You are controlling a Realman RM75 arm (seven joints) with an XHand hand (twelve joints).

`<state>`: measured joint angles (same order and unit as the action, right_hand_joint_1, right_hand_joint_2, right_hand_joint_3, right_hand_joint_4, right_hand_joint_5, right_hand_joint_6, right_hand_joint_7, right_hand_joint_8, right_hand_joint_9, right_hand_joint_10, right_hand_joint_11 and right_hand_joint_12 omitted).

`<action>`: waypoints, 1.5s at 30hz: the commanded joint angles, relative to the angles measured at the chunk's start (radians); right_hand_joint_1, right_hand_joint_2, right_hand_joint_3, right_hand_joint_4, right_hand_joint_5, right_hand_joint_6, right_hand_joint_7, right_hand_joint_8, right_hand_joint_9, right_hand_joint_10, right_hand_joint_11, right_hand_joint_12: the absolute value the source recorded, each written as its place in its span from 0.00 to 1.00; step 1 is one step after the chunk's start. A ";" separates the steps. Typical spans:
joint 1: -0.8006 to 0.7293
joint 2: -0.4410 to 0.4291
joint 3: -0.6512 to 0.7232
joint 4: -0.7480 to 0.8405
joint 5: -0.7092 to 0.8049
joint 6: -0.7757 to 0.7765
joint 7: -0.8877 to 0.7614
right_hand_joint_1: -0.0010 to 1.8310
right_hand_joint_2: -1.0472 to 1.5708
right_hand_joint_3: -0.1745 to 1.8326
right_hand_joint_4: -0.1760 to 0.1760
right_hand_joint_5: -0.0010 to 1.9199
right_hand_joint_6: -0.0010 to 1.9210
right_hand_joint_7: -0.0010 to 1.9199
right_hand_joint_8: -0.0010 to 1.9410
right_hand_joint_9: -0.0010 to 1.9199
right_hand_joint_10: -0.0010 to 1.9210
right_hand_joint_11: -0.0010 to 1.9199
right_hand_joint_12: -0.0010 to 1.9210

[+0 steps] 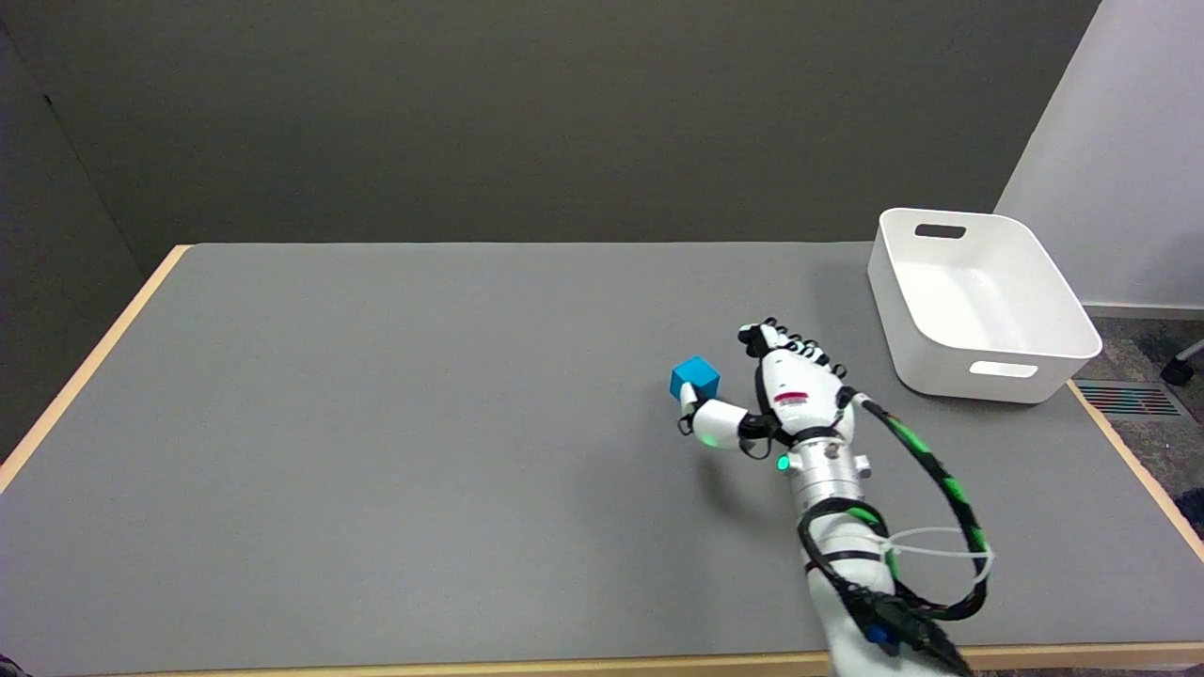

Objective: Pick up blue wooden cube.

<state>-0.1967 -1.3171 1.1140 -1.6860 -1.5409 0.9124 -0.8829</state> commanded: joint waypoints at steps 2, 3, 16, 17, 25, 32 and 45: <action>0.118 -0.159 -0.229 0.167 -0.015 0.240 -0.071 0.30 0.66 0.48 0.00 0.09 0.25 0.15 0.36 0.11 0.52 0.06 0.71; 0.125 -0.166 -0.230 0.179 -0.013 0.240 -0.071 0.30 0.66 0.48 0.00 0.09 0.25 0.15 0.36 0.11 0.52 0.06 0.71; 0.245 -0.127 -0.220 0.225 0.010 0.242 -0.084 0.30 0.66 0.48 0.00 0.09 0.25 0.15 0.36 0.11 0.52 0.06 0.71; 0.253 -0.116 -0.220 0.219 0.012 0.240 -0.085 0.30 0.66 0.48 0.00 0.09 0.25 0.15 0.36 0.11 0.52 0.06 0.71; 0.281 -0.059 -0.217 0.199 0.041 0.243 -0.085 0.30 0.66 0.48 0.00 0.09 0.25 0.16 0.36 0.12 0.52 0.06 0.71; 0.284 -0.057 -0.217 0.257 0.126 0.238 -0.080 0.31 0.66 0.49 0.00 0.10 0.25 0.16 0.36 0.12 0.52 0.06 0.71; 0.358 -0.041 -0.220 0.390 0.262 0.181 -0.076 0.31 0.66 0.49 0.00 0.10 0.25 0.16 0.36 0.12 0.52 0.06 0.71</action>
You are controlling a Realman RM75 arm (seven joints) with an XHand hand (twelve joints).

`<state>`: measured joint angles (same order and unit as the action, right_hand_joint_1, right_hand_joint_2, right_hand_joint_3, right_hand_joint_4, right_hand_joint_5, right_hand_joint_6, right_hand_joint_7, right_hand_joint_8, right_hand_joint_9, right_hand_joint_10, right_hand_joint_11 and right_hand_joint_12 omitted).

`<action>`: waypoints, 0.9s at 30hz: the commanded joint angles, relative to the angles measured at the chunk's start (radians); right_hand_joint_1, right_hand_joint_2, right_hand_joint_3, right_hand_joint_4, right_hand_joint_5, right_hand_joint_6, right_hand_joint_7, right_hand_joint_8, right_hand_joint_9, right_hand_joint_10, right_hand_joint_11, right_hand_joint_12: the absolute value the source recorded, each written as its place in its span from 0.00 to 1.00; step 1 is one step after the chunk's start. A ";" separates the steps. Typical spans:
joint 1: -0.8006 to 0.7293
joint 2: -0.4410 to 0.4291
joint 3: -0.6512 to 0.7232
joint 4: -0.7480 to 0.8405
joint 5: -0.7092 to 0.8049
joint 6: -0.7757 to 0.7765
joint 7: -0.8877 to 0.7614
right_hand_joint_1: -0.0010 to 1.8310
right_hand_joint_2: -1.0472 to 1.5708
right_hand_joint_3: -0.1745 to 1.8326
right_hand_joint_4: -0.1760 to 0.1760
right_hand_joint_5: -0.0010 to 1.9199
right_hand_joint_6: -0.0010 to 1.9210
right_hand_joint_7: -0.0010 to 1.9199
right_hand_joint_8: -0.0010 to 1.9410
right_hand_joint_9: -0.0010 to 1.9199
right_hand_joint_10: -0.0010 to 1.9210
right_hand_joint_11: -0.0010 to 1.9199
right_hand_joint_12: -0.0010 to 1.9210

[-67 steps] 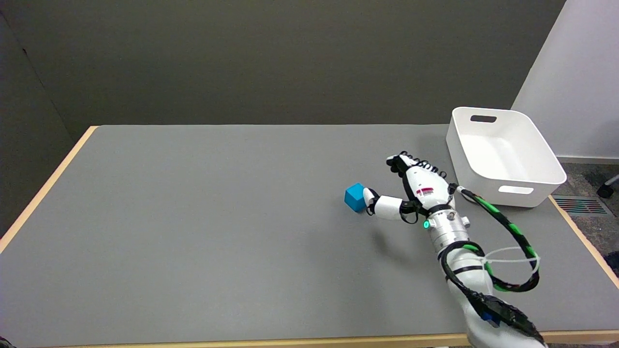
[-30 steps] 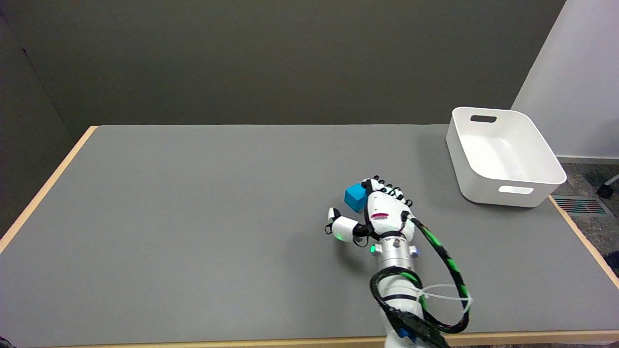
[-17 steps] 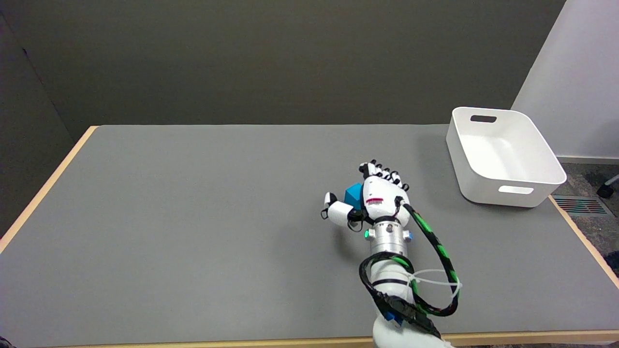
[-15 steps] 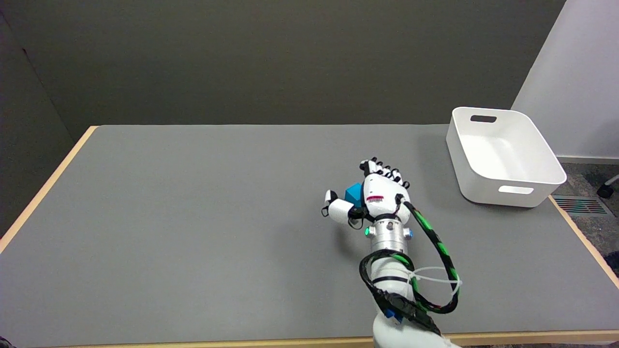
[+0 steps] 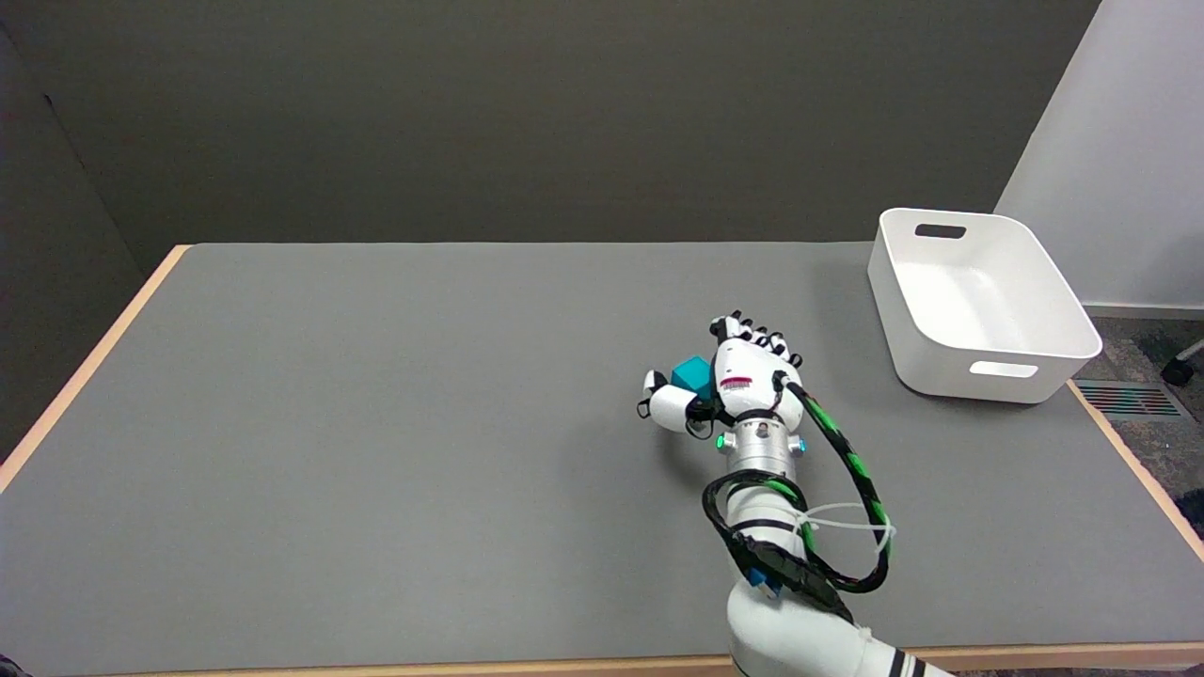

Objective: Pick up blue wooden cube.

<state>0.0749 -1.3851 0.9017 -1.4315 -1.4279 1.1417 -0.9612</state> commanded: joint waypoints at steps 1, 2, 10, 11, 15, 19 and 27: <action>0.095 0.027 -0.008 0.145 0.152 -0.053 0.002 0.32 0.66 0.49 0.00 0.10 0.25 0.16 0.36 0.12 0.52 0.06 0.71; 0.104 0.027 -0.010 0.156 0.154 -0.060 0.002 0.32 0.66 0.49 0.00 0.10 0.25 0.16 0.36 0.12 0.52 0.06 0.71; 0.128 0.018 -0.030 0.172 0.164 -0.065 0.002 0.32 0.66 0.49 0.00 0.10 0.25 0.16 0.36 0.12 0.53 0.07 0.71; 0.128 0.016 -0.032 0.172 0.163 -0.063 0.002 0.32 0.66 0.49 0.00 0.10 0.25 0.16 0.36 0.12 0.53 0.07 0.71; 0.128 0.014 -0.041 0.169 0.154 -0.048 0.002 0.35 0.66 0.50 0.00 0.10 0.26 0.18 0.37 0.14 0.54 0.08 0.73; 0.118 0.014 -0.044 0.163 0.094 -0.033 0.002 0.50 0.69 0.52 0.00 0.14 0.34 0.20 0.51 0.22 0.61 0.08 0.89; 0.090 0.014 -0.044 0.149 0.040 -0.018 0.002 0.69 0.92 0.13 0.00 0.16 0.83 0.24 0.96 0.32 1.00 0.00 1.00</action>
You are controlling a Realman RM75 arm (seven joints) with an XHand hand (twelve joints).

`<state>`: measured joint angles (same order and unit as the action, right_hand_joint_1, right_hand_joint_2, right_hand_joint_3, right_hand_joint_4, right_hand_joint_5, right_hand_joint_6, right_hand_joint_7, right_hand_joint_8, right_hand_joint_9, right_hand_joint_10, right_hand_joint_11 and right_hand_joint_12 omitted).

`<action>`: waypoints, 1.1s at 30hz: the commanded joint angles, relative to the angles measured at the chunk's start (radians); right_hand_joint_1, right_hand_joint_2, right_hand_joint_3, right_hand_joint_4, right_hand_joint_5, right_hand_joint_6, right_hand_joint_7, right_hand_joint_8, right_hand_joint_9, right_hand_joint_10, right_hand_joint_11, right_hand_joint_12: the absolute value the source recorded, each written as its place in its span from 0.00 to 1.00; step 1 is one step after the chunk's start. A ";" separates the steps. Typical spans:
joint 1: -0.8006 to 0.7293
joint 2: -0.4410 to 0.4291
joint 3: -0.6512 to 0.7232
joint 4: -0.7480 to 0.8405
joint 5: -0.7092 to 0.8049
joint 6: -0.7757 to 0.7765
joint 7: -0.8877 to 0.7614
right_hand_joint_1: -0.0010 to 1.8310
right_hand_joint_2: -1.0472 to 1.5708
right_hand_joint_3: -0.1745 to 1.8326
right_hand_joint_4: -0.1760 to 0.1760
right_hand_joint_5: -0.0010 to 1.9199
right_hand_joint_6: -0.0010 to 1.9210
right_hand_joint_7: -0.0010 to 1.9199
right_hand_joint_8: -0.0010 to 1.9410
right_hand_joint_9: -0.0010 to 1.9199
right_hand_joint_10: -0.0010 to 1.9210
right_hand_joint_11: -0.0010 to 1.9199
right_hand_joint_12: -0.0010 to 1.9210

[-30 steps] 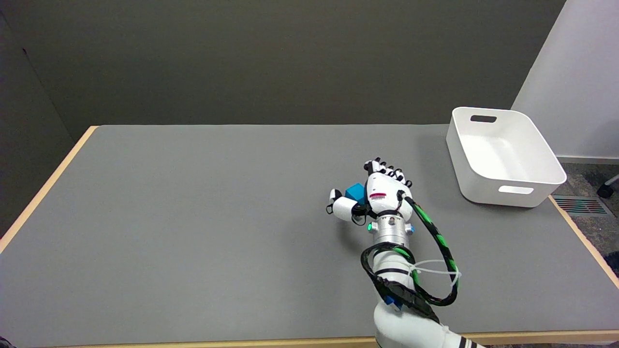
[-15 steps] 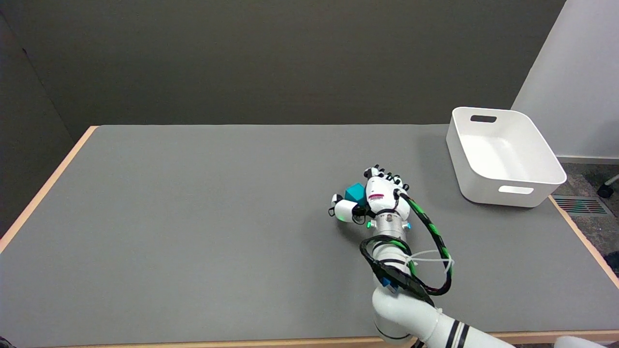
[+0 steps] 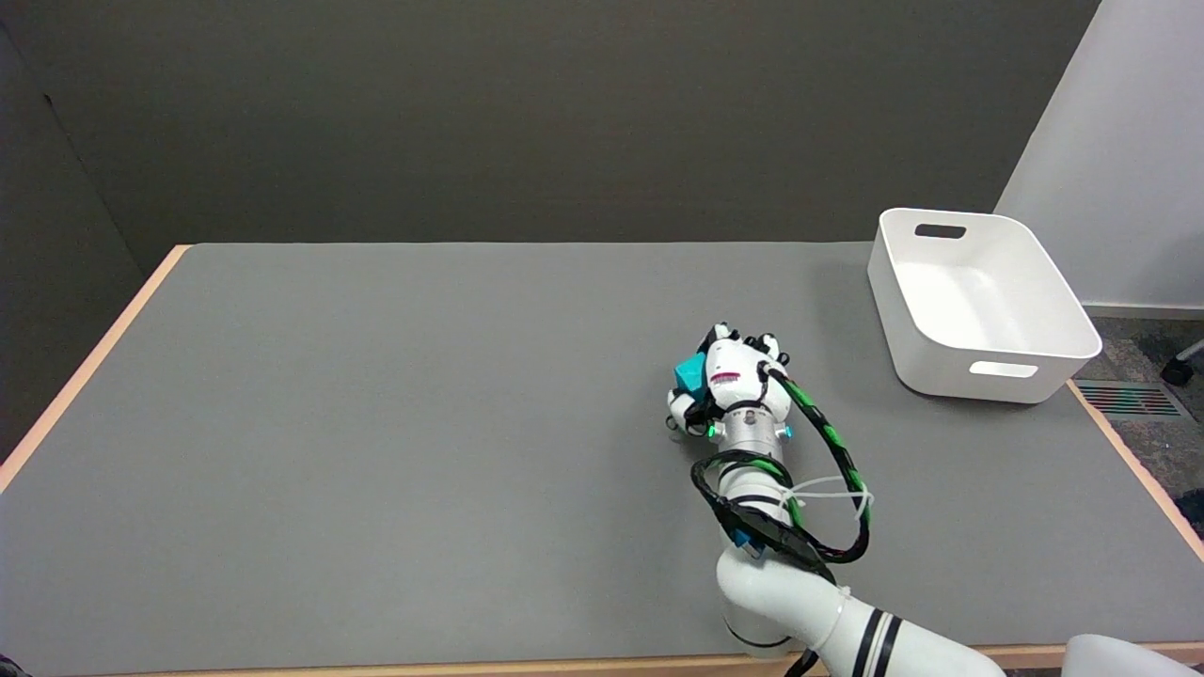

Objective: Pick up blue wooden cube.

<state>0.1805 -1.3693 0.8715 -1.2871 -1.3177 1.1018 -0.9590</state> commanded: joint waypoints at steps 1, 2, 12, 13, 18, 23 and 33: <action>-0.018 -0.002 -0.014 0.001 -0.073 0.024 0.000 0.70 0.92 0.12 0.00 0.17 0.83 0.24 0.95 0.32 1.00 0.00 1.00; -0.022 -0.002 -0.014 -0.002 -0.078 0.025 0.000 0.70 0.92 0.13 0.00 0.17 0.83 0.24 0.95 0.33 1.00 0.03 1.00; -0.027 0.022 -0.008 -0.100 -0.263 0.026 0.157 0.70 0.89 0.19 0.00 0.17 0.83 0.27 0.92 0.33 1.00 0.15 1.00; -0.023 0.033 -0.006 -0.126 -0.292 0.017 0.163 0.70 0.89 0.20 0.00 0.17 0.83 0.27 0.92 0.33 1.00 0.15 1.00; 0.012 0.121 0.004 -0.284 -0.396 -0.040 0.165 0.70 0.91 0.15 0.00 0.17 0.83 0.28 0.90 0.33 1.00 0.22 1.00; 0.056 0.231 0.068 -0.404 -0.397 -0.117 0.166 0.70 0.90 0.16 0.00 0.18 0.84 0.28 0.89 0.34 1.00 0.21 1.00; 0.069 0.314 0.518 -0.381 -0.261 -0.449 0.161 0.70 0.90 0.17 0.00 0.18 0.84 0.29 0.88 0.33 0.99 0.21 1.00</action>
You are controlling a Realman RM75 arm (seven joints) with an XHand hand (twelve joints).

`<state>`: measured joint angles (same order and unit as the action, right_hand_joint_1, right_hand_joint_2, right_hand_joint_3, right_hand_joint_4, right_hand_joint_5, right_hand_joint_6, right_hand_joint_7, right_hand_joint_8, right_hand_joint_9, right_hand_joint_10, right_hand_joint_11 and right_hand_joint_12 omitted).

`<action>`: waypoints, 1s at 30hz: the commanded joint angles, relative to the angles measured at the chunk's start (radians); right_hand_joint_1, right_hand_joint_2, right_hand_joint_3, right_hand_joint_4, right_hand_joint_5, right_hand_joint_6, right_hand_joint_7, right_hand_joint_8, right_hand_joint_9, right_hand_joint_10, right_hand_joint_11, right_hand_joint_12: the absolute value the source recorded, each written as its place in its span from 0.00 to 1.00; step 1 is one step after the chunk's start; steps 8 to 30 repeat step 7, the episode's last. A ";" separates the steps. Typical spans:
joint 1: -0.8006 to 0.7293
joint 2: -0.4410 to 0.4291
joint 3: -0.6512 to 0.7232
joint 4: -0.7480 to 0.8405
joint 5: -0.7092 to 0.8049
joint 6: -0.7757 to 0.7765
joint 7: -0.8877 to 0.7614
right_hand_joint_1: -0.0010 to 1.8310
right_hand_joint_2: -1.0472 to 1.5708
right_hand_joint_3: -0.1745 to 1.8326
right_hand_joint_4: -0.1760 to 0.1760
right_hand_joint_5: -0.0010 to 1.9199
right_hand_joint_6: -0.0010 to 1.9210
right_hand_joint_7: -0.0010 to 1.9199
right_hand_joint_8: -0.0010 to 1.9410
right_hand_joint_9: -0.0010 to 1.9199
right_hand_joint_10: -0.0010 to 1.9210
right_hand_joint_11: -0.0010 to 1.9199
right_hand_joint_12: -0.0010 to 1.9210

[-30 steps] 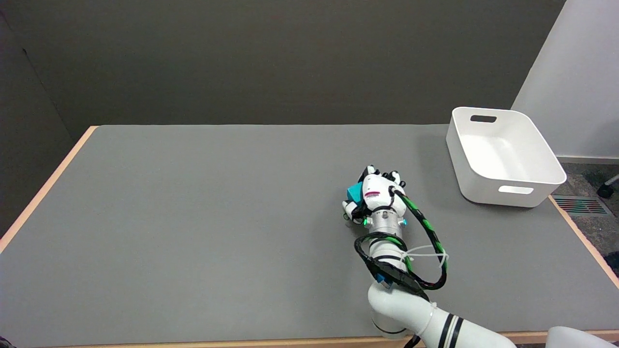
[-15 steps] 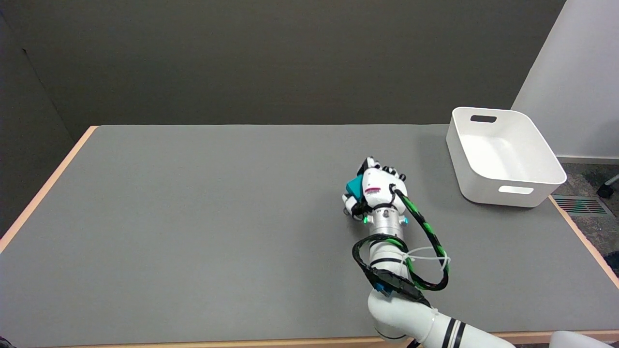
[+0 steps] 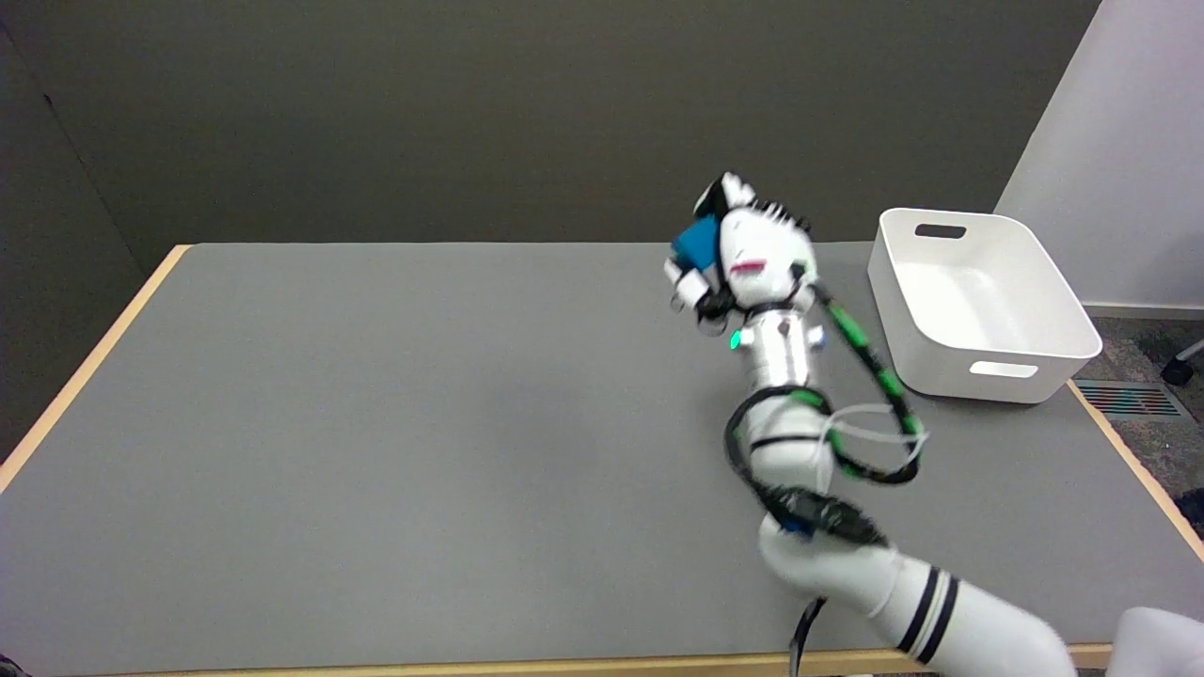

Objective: Pick up blue wooden cube.

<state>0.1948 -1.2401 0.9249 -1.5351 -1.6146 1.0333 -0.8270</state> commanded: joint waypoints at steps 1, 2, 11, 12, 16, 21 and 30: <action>0.056 0.192 0.513 -0.111 0.050 -0.420 0.026 0.70 0.90 0.17 0.00 0.18 0.84 0.29 0.88 0.33 0.99 0.21 1.00; 0.058 0.199 0.549 -0.095 0.059 -0.447 0.025 0.70 0.90 0.17 0.00 0.18 0.85 0.29 0.88 0.33 0.99 0.20 1.00; 0.068 0.246 0.688 0.029 0.110 -0.546 0.024 0.70 0.89 0.17 0.00 0.18 0.84 0.29 0.88 0.33 0.99 0.16 1.00; 0.068 0.246 0.688 0.029 0.110 -0.546 0.024 0.70 0.89 0.17 0.00 0.18 0.84 0.29 0.88 0.33 0.99 0.16 1.00; 0.068 0.246 0.688 0.029 0.110 -0.546 0.024 0.70 0.89 0.17 0.00 0.18 0.84 0.29 0.88 0.33 0.99 0.16 1.00; 0.068 0.246 0.688 0.029 0.110 -0.546 0.024 0.70 0.89 0.17 0.00 0.18 0.84 0.29 0.88 0.33 0.99 0.16 1.00; 0.068 0.246 0.688 0.029 0.110 -0.546 0.024 0.70 0.89 0.17 0.00 0.18 0.84 0.29 0.88 0.33 0.99 0.16 1.00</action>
